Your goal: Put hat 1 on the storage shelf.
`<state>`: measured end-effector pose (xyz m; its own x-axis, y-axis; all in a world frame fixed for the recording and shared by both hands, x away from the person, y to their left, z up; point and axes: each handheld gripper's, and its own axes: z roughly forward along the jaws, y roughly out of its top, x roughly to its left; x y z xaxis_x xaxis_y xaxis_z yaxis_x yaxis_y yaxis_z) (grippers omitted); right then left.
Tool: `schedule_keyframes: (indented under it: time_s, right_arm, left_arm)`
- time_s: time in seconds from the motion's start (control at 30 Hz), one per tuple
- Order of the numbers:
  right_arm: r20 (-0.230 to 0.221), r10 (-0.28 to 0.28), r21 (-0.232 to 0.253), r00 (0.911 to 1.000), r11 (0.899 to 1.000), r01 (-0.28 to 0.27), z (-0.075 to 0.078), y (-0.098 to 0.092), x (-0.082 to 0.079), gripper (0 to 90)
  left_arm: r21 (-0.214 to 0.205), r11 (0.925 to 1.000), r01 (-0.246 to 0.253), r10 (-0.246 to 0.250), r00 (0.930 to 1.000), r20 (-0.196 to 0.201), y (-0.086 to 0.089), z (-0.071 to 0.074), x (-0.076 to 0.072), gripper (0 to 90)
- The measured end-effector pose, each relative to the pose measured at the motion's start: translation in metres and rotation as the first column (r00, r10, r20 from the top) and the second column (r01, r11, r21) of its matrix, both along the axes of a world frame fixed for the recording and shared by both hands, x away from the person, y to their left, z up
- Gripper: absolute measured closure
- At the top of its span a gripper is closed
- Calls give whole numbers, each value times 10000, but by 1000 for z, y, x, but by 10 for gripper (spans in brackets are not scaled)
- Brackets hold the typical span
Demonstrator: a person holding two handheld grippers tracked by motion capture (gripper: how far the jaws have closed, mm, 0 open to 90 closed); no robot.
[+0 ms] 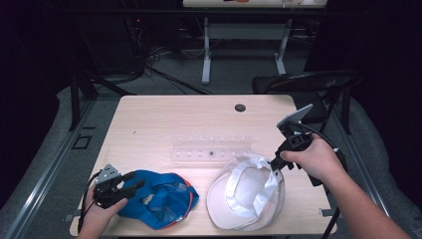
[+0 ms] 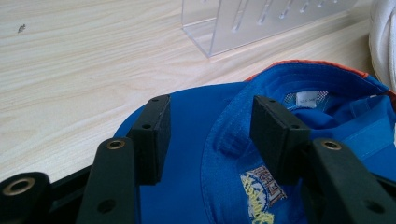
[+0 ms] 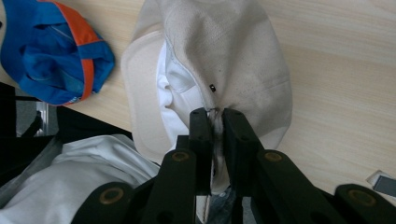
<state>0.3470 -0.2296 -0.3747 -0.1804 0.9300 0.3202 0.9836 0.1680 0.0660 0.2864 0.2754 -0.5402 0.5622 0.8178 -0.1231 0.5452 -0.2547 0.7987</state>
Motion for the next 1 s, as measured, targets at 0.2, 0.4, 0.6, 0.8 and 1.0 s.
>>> schedule_keyframes:
  time_s: [0.2, 0.4, 0.6, 0.8, 1.0]
  right_arm:
    - [304, -185, 118, 9994, 9998, 181, 15, 5, 2, 825]
    - [238, 123, 246, 9996, 9996, -128, 33, 7, 4, 825]
    - [348, -152, 452, 9993, 9989, 136, 44, 10, 6, 825]
    - [280, -314, 1055, 9991, 9940, 283, 55, 9, 11, 825]
    - [24, -418, 2034, 9991, 9783, 404, 55, 5, 13, 825]
  left_arm:
    - [-16, 10000, 17, -17, 10000, -4, 0, 0, 0, 487]
    - [-175, 9998, 126, -125, 9999, 33, -4, 2, -2, 487]
    - [-322, 9991, 293, -292, 9996, 46, -10, 4, -4, 486]
    - [-473, 9976, 507, -494, 9984, 280, -16, 11, -7, 486]
    - [-799, 9939, 756, -745, 9971, 165, -25, 16, -6, 481]
